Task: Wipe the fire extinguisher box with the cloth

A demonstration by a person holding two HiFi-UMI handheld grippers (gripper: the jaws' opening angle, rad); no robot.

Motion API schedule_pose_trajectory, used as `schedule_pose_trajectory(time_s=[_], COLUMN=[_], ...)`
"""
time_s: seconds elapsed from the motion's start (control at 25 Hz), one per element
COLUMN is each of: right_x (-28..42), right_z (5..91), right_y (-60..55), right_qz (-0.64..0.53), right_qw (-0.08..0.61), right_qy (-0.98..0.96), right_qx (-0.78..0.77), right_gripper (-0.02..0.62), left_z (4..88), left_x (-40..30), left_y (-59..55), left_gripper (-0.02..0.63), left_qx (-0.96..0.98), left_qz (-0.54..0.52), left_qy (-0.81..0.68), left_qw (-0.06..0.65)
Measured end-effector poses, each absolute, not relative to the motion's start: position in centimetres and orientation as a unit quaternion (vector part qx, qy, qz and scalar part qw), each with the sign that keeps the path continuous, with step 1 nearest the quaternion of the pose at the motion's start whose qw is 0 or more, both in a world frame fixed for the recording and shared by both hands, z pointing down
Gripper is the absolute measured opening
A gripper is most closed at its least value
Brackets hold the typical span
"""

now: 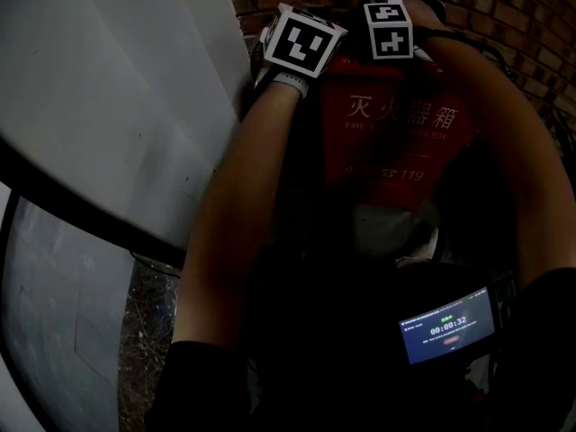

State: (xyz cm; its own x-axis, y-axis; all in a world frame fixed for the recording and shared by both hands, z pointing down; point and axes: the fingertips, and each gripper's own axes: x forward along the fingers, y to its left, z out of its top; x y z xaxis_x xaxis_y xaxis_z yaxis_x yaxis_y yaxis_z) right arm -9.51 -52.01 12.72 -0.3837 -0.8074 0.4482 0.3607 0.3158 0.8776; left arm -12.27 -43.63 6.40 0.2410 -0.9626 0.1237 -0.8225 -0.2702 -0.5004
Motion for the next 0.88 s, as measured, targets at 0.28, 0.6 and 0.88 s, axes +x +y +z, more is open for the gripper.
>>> schedule_pose_trajectory(time_s=[0.28,0.6,0.88], right_x=[-10.0,-9.3,-7.8], right_z=[13.4,13.5,13.7], right_y=[-46.6,-40.3,-36.8], right_qz=[-0.550,-0.543,-0.519], right_qw=[0.519,0.509,0.515], right_qy=[-0.640,-0.658,-0.677], right_qx=[0.138,0.113,0.089], right_gripper=[0.032,0.032,0.032], left_z=[7.6,8.1,7.5], left_x=[-12.2,-11.7,-9.4], left_y=[-41.9,-39.6,-37.3], left_gripper=[0.003,0.003,0.003], left_qx=[-0.779,-0.778,-0.795], left_qz=[-0.194,-0.192,-0.171], left_qy=[0.580,0.583,0.570], left_qw=[0.138,0.135,0.120])
